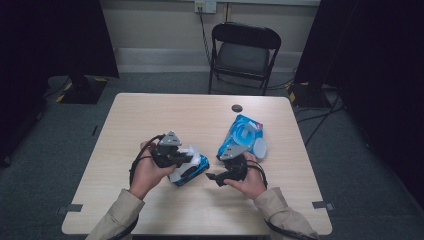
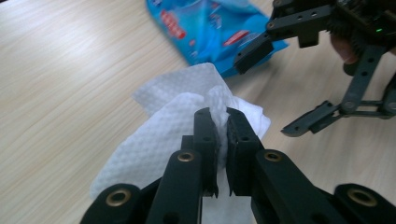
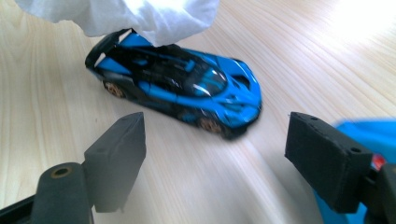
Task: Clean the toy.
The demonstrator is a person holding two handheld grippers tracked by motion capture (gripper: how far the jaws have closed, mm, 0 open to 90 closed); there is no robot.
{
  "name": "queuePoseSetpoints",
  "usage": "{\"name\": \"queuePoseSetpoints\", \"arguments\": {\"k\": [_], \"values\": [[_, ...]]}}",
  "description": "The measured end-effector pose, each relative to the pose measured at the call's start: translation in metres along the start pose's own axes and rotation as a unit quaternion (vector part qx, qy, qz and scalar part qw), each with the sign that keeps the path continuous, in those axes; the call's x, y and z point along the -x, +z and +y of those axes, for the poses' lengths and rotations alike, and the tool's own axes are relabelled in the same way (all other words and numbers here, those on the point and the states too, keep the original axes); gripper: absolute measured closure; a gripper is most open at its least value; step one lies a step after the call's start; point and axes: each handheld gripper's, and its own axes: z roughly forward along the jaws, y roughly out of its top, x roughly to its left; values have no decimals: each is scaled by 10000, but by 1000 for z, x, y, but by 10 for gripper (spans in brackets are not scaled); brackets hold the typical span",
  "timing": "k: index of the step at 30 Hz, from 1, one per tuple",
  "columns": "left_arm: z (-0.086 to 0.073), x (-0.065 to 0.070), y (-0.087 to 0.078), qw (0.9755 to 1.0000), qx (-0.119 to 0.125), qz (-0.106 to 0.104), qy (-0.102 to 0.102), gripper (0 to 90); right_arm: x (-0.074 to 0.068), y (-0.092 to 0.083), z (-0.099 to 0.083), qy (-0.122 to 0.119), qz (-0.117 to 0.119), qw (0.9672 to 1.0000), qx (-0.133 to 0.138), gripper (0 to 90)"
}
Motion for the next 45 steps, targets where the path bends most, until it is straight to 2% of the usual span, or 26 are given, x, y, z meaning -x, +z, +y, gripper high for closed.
{"name": "queuePoseSetpoints", "arguments": {"k": [4,9,14,15,16,19,22,23,27,32,34,37,39,40,41,43,44,45], "values": [[11,17,14,9996,57,-251,127,844,5,-15,-13,119,-7,9999,51,210],[19,38,38,9979,11,-541,353,844,11,-28,-29,189,-38,9998,-61,225],[23,53,64,9961,-60,-756,443,843,18,-42,-50,247,-107,9995,-165,260],[23,53,64,9961,-60,-756,443,843,18,-42,-50,247,-107,9995,-165,260],[24,56,71,9959,-89,-783,455,843,21,-45,-59,293,-91,9994,-142,286],[24,62,89,9951,-158,-878,434,843,23,-48,-66,353,-42,9993,-102,279],[24,65,95,9946,-193,-917,456,843,21,-50,-69,346,10,9993,-126,247],[23,68,101,9938,-266,-954,499,843,18,-52,-74,310,1,9993,-229,246],[18,72,109,9930,-389,-968,548,842,17,-56,-83,303,44,9990,-313,247],[5,74,120,9921,-507,-1047,459,833,14,-71,-83,322,55,9995,-42,270],[2,76,122,9919,-514,-1065,469,789,12,-72,-82,274,71,9996,-32,310],[1,78,119,9920,-464,-1132,316,685,9,-70,-81,250,174,9995,-18,355],[4,78,113,9930,-387,-1003,493,635,7,-70,-79,223,177,9996,-9,374],[6,77,108,9938,-342,-959,456,584,7,-69,-77,237,220,9995,24,398],[7,75,103,9939,-339,-951,432,598,6,-69,-76,234,230,9994,54,402],[9,73,98,9943,-339,-907,443,556,5,-69,-75,241,257,9994,66,401],[10,67,88,9954,-305,-694,581,536,3,-68,-72,263,259,9993,32,404],[10,63,83,9959,-310,-619,591,520,3,-67,-71,248,258,9994,24,407]]}}
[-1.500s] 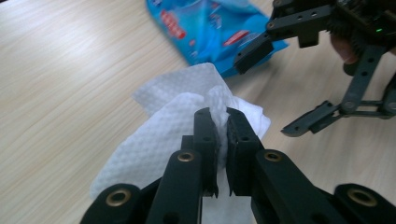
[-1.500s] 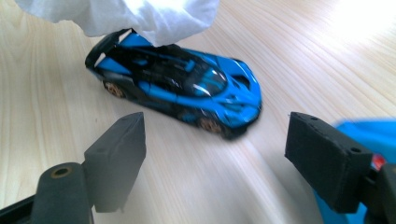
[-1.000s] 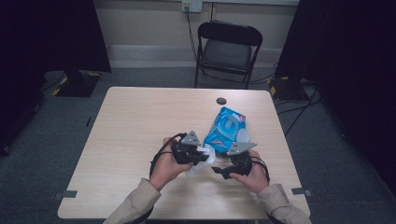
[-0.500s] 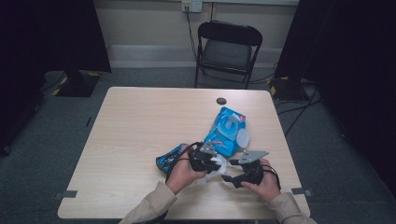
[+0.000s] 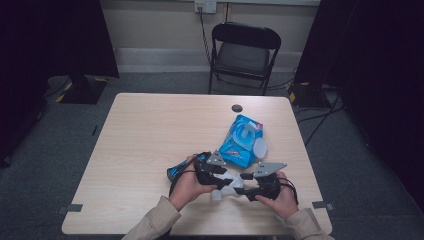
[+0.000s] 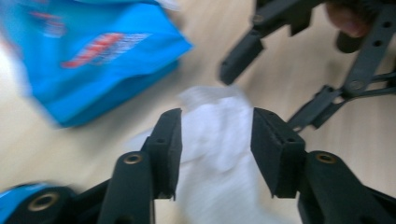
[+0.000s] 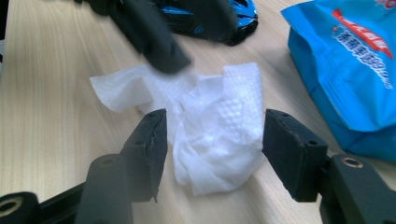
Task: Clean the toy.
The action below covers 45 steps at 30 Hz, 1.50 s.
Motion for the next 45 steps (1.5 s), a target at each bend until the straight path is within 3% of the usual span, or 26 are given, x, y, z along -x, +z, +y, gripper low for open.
{"name": "queuePoseSetpoints", "arguments": {"k": [9,12,14,16,21,24,29,31,33,36,45], "values": [[-29,-34,-43,9968,-65,758,-260,312,1,7,-1,21,8,9999,-136,411],[-34,-47,-49,9941,-288,968,-406,227,1,10,-2,27,54,9998,-184,401],[-35,-55,-46,9930,-290,1057,-447,215,2,12,-2,26,51,9997,-248,390],[-37,-62,-42,9924,-304,1030,-608,199,3,14,-3,41,56,9996,-284,385],[-41,-71,-24,9929,-330,871,-736,174,5,17,-4,14,87,9994,-341,381],[-42,-73,-14,9934,-408,854,-654,163,6,19,-4,11,117,9993,-365,380],[-43,-79,-5,9912,-560,911,-782,163,8,21,-4,0,145,9991,-402,374],[-42,-80,-1,9906,-665,933,-741,160,8,22,-4,7,147,9990,-423,372],[-42,-81,1,9910,-660,841,-802,161,8,22,-4,8,152,9989,-442,369],[-40,-81,3,9906,-637,935,-770,160,7,23,-4,-17,154,9988,-458,370],[-38,-79,12,9904,-740,910,-729,200,8,22,-6,9,157,9989,-437,368]]}}
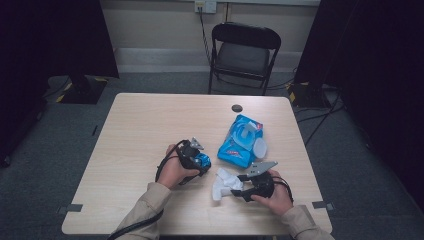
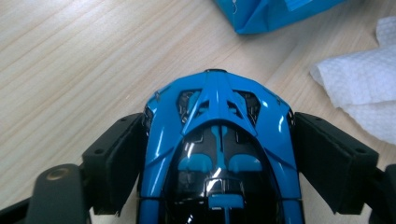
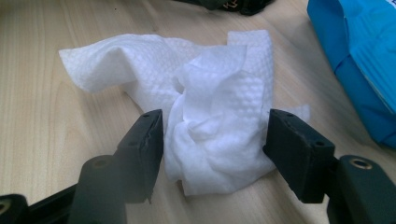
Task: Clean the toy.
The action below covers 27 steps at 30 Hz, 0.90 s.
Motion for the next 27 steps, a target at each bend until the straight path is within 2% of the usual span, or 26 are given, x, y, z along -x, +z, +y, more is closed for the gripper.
{"name": "queuePoseSetpoints", "arguments": {"k": [3,5,14,20,27], "values": [[0,1,0,9999,-2,79,72,221,0,0,0,0,-14,10000,-4,366],[0,1,0,10000,3,81,25,236,0,0,0,-2,-10,10000,6,367],[2,1,-2,9997,-177,133,39,245,0,0,-1,4,-2,10000,10,369],[0,1,-5,9998,-57,153,-59,246,1,-1,-1,22,21,10000,33,371],[1,-1,-19,9997,91,95,-187,247,1,-1,-1,27,22,10000,31,371]]}}
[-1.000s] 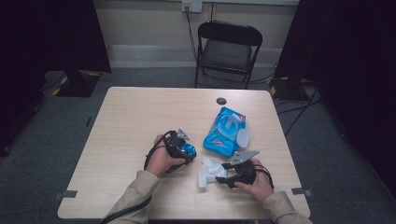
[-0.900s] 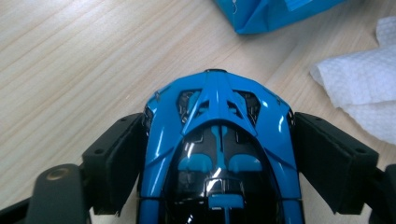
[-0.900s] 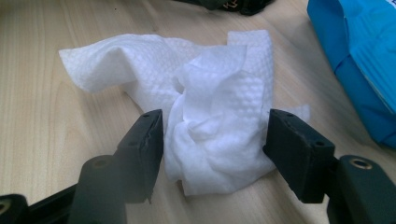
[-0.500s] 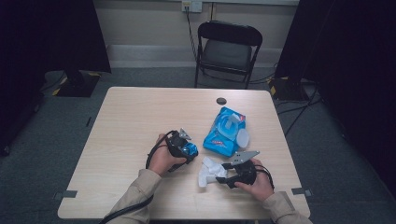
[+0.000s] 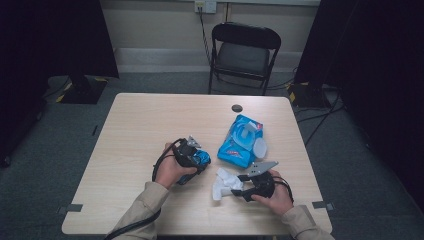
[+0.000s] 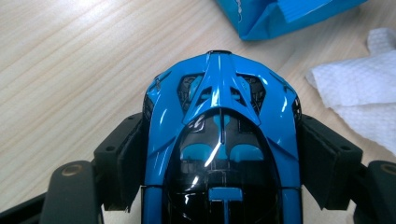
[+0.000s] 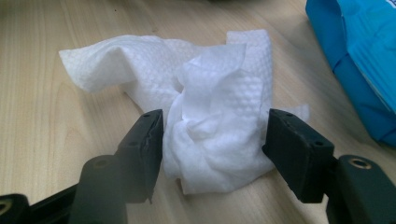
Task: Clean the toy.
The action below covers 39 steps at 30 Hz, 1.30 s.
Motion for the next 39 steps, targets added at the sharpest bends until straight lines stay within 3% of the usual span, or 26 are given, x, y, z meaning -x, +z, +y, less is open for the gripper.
{"name": "queuePoseSetpoints", "arguments": {"k": [8,24,39], "values": [[-4,-1,-12,10000,33,-73,-58,247,1,0,0,31,11,10000,8,372],[-10,2,0,9996,-285,-8,55,247,0,0,0,21,-4,10000,1,366],[-14,3,3,9995,-298,-6,78,241,0,1,0,13,9,10000,14,355]]}}
